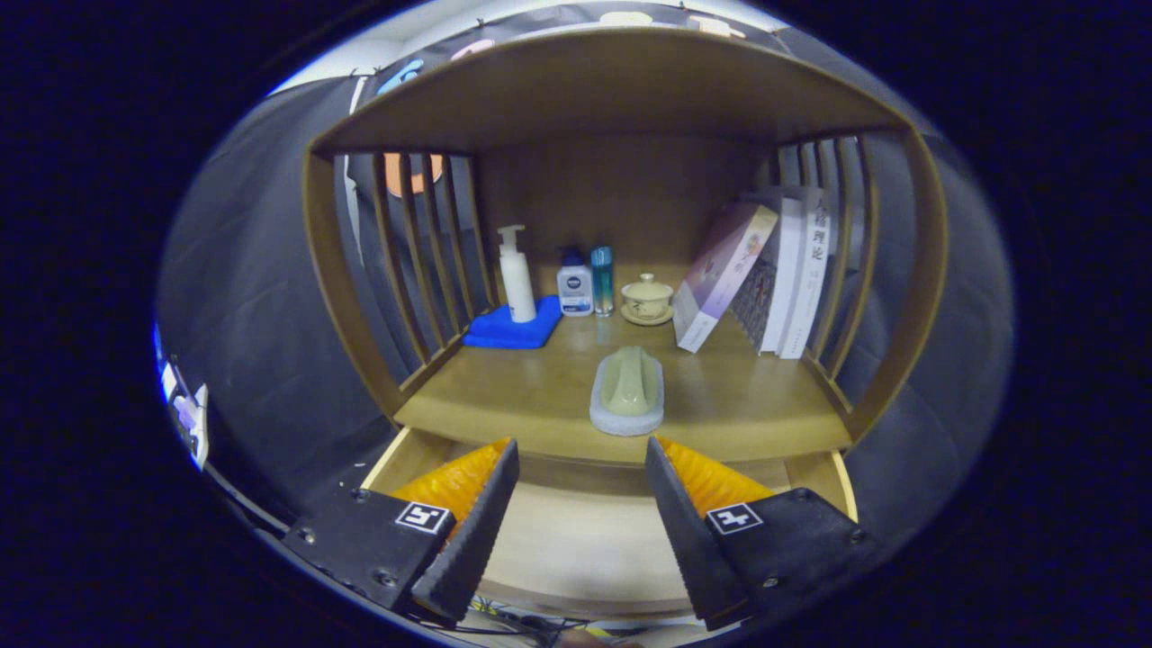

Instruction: Pull open the drawer, take out the items inside it, and place them on the countertop above the cabinet.

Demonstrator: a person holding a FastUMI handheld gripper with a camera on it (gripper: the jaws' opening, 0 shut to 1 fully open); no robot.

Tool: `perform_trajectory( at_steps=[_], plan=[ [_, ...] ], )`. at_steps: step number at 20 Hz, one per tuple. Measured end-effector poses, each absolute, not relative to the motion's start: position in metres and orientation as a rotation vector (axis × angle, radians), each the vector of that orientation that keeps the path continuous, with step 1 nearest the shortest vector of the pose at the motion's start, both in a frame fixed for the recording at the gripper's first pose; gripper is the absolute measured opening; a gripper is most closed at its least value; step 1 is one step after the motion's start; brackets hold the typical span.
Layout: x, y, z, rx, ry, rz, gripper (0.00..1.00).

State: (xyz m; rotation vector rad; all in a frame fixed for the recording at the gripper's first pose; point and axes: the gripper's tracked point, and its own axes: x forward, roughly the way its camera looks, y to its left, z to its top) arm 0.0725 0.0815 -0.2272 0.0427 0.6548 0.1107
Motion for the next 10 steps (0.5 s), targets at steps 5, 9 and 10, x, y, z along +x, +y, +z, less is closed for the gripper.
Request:
perform_trajectory(
  at_steps=[5, 9, 10],
  plan=[
    [0.028, 0.07, -0.229, 0.011, 0.519, 0.07, 0.94],
    [-0.007, 0.07, -0.248, -0.025, 0.459, 0.064, 0.94],
    [-0.015, 0.072, -0.251, -0.028, 0.445, 0.068, 0.95]
  ],
)
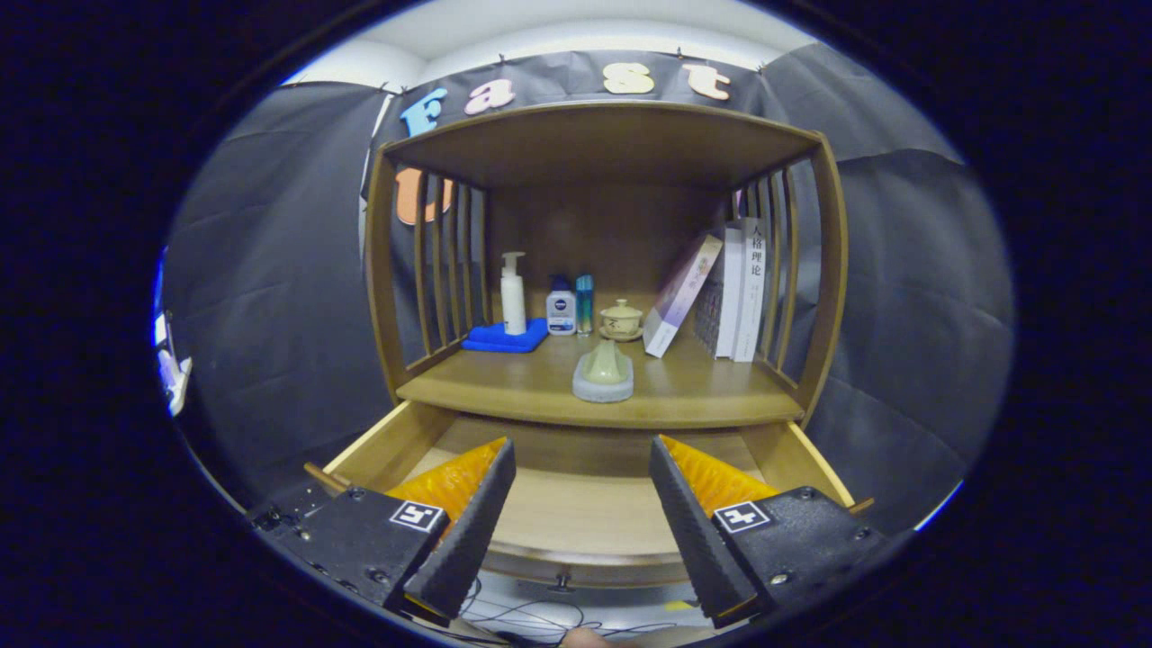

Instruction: Pull open the drawer, take out the items inside it, and place them on the countertop above the cabinet.

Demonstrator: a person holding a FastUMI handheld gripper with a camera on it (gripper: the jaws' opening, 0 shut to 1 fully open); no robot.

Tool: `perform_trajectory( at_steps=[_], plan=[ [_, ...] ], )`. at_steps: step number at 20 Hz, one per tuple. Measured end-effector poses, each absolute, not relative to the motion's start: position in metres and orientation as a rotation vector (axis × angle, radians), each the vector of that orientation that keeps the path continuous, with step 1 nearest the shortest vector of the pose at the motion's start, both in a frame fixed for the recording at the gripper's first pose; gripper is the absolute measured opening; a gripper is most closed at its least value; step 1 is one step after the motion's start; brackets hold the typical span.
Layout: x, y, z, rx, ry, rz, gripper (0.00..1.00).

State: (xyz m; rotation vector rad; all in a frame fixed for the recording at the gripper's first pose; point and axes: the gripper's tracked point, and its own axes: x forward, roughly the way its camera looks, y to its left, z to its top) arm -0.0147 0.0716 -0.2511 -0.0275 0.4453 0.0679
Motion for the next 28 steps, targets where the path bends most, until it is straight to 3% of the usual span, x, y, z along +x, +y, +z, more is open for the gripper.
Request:
perform_trajectory(
  at_steps=[12, 18, 28],
  plan=[
    [-0.08, 0.08, -0.335, -0.051, 0.438, 0.014, 0.95],
    [-0.075, 0.07, -0.379, -0.018, 0.515, -0.045, 0.94],
    [-0.056, 0.078, -0.38, -0.047, 0.469, -0.073, 0.93]
  ],
)
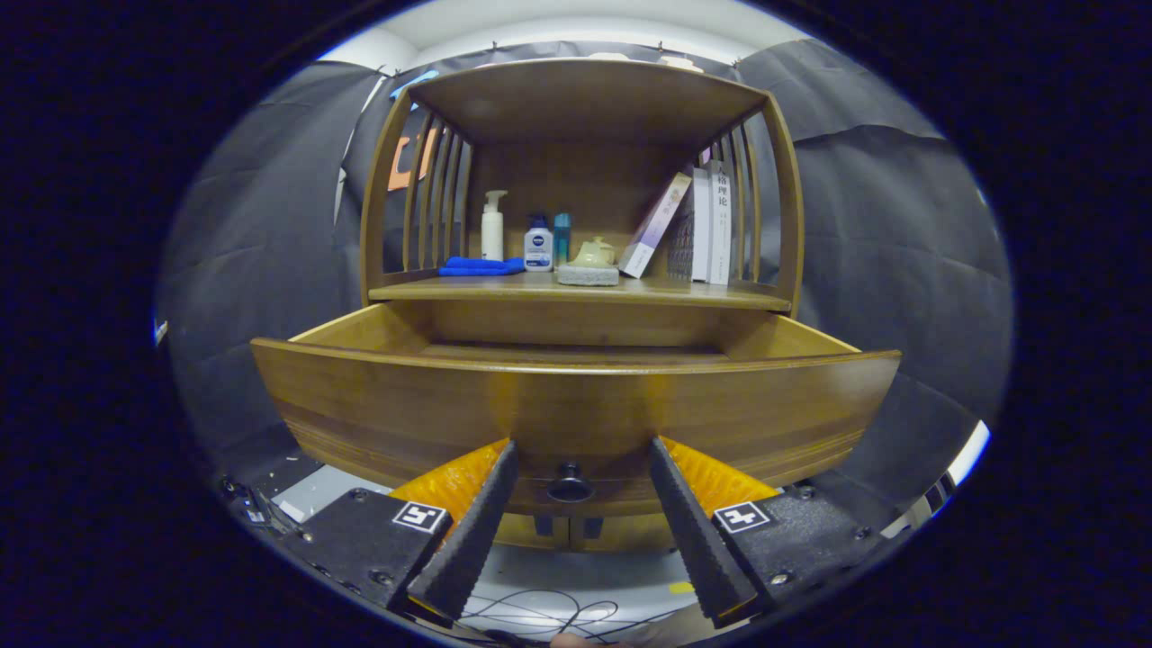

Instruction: Pull open the drawer, take out the items inside it, and place them on the countertop above the cabinet.

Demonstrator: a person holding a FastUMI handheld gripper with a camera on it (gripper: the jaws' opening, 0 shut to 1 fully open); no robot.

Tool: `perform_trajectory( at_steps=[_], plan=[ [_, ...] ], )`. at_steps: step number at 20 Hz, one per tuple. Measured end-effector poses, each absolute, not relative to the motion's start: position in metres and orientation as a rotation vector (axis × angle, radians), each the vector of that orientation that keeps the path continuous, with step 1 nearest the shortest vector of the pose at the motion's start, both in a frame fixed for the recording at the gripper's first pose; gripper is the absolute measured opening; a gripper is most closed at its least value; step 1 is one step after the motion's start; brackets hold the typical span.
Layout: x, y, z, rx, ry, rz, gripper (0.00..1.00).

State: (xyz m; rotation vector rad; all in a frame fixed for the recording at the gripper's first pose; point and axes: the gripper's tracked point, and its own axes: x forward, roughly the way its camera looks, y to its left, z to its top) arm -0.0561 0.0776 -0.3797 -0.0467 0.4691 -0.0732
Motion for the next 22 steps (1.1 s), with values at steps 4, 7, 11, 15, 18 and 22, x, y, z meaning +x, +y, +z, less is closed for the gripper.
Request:
perform_trajectory(
  at_steps=[4, 7, 11, 15, 18, 22],
  plan=[
    [-0.02, 0.072, -0.376, -0.048, 0.453, -0.078, 0.93],
    [0.0, 0.072, -0.378, -0.047, 0.468, -0.081, 0.93],
    [0.016, 0.069, -0.382, -0.036, 0.483, -0.084, 0.93],
    [0.037, 0.069, -0.388, -0.04, 0.487, -0.09, 0.93],
    [0.051, 0.07, -0.388, -0.04, 0.492, -0.097, 0.93],
    [0.065, 0.07, -0.39, -0.04, 0.498, -0.099, 0.93]
  ],
)
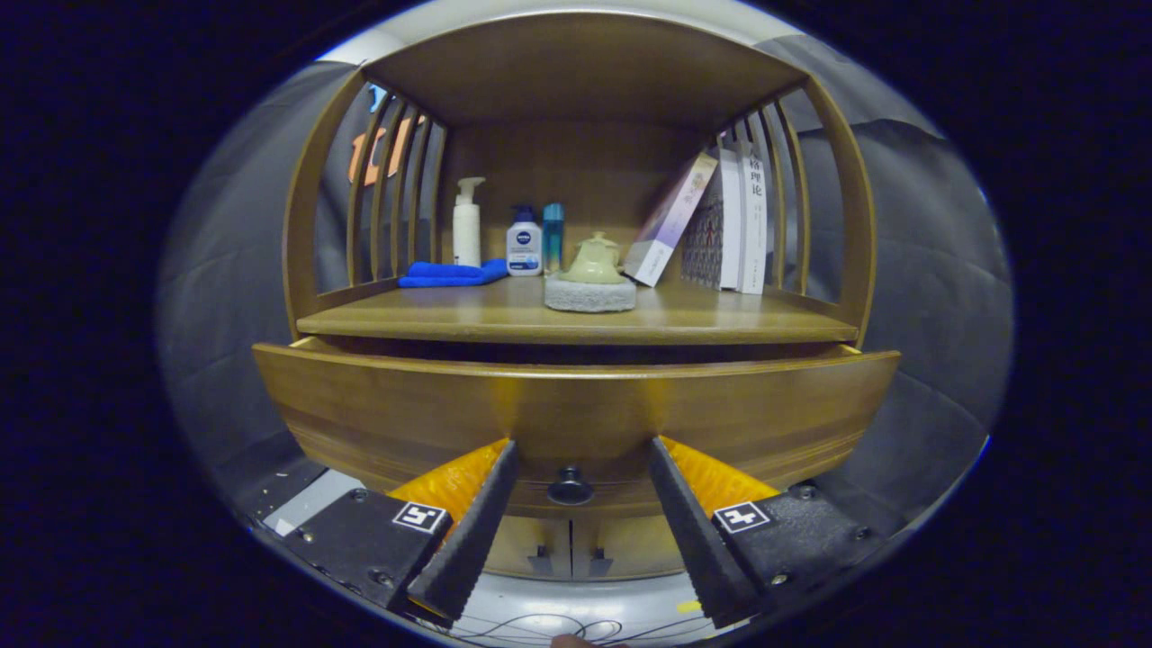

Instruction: Pull open the drawer, take out the items inside it, and place them on the countertop above the cabinet.

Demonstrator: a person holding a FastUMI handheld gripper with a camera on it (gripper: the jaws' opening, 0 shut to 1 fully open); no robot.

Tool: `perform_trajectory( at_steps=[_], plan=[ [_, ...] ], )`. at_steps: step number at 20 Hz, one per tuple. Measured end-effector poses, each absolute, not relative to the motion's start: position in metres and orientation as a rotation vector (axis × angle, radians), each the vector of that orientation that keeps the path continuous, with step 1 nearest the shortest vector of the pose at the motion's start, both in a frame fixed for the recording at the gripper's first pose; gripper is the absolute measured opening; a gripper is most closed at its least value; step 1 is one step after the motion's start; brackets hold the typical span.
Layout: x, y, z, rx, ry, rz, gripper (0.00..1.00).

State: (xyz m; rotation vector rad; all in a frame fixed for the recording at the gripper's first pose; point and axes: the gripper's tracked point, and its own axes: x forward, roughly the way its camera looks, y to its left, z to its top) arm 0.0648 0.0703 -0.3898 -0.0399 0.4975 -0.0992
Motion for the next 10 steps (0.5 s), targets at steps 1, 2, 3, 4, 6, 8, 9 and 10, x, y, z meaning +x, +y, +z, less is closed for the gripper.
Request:
perform_trajectory(
  at_steps=[1, 2, 3, 4, 6, 8, 9, 10],
  plan=[
    [0.068, 0.07, -0.39, -0.04, 0.5, -0.099, 0.93],
    [0.072, 0.07, -0.391, -0.041, 0.503, -0.099, 0.93],
    [0.075, 0.069, -0.391, -0.039, 0.507, -0.098, 0.93],
    [0.079, 0.069, -0.392, -0.036, 0.51, -0.098, 0.93],
    [0.086, 0.068, -0.393, -0.036, 0.516, -0.099, 0.93],
    [0.094, 0.068, -0.395, -0.033, 0.522, -0.099, 0.93],
    [0.098, 0.068, -0.395, -0.033, 0.524, -0.1, 0.93],
    [0.102, 0.068, -0.396, -0.033, 0.526, -0.101, 0.93]
  ],
)
